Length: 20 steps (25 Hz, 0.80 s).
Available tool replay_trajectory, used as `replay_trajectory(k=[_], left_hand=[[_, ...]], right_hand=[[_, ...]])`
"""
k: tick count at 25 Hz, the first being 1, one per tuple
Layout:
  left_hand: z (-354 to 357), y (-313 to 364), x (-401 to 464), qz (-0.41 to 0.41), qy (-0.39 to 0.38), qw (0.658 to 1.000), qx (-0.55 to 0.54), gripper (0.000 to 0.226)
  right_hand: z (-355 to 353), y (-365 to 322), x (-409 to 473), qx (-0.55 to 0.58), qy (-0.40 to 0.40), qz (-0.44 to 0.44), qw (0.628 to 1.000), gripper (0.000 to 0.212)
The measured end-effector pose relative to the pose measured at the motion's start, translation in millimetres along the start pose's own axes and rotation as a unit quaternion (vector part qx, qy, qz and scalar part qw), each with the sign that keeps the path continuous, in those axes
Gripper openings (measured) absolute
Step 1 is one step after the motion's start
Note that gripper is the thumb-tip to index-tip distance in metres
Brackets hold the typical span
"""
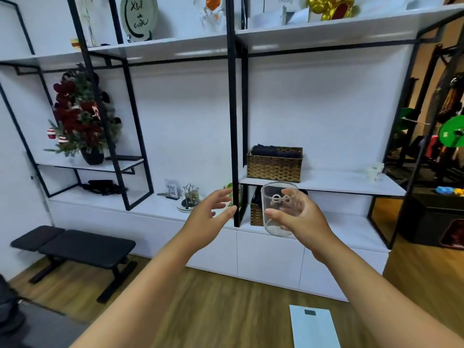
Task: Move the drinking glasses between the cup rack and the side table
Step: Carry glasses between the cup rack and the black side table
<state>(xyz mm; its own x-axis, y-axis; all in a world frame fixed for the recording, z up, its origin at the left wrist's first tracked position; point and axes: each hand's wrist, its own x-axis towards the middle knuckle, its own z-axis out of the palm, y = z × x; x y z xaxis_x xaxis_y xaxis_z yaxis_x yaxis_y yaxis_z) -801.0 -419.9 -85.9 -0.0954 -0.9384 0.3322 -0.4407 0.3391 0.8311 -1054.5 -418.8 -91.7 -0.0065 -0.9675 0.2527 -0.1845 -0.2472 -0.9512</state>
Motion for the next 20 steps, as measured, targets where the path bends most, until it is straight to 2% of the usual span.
replay_trajectory(k=[4, 10, 15, 17, 20], left_hand=[[8.4, -26.7, 46.7, -0.001, 0.001, 1.0, -0.001, 0.04], [-5.5, -72.7, 135.1, 0.001, 0.0, 0.999, -0.032, 0.037], [-37.6, -128.1, 200.7, -0.016, 0.013, 1.0, -0.022, 0.043], [-48.5, -145.9, 215.5, -0.024, 0.019, 0.999, -0.018, 0.045], [-64.6, -171.2, 237.3, -0.033, 0.031, 0.999, -0.008, 0.049]], right_hand=[[9.4, 22.4, 46.1, 0.001, -0.009, 0.007, 1.0, 0.092], [46.6, 42.1, 139.2, -0.017, -0.028, 0.008, 0.999, 0.067], [101.8, 64.3, 220.7, 0.006, -0.038, 0.013, 0.999, 0.057], [121.6, 71.5, 243.0, 0.013, -0.052, 0.014, 0.998, 0.059], [148.3, 80.6, 277.5, 0.021, -0.07, 0.014, 0.997, 0.074]])
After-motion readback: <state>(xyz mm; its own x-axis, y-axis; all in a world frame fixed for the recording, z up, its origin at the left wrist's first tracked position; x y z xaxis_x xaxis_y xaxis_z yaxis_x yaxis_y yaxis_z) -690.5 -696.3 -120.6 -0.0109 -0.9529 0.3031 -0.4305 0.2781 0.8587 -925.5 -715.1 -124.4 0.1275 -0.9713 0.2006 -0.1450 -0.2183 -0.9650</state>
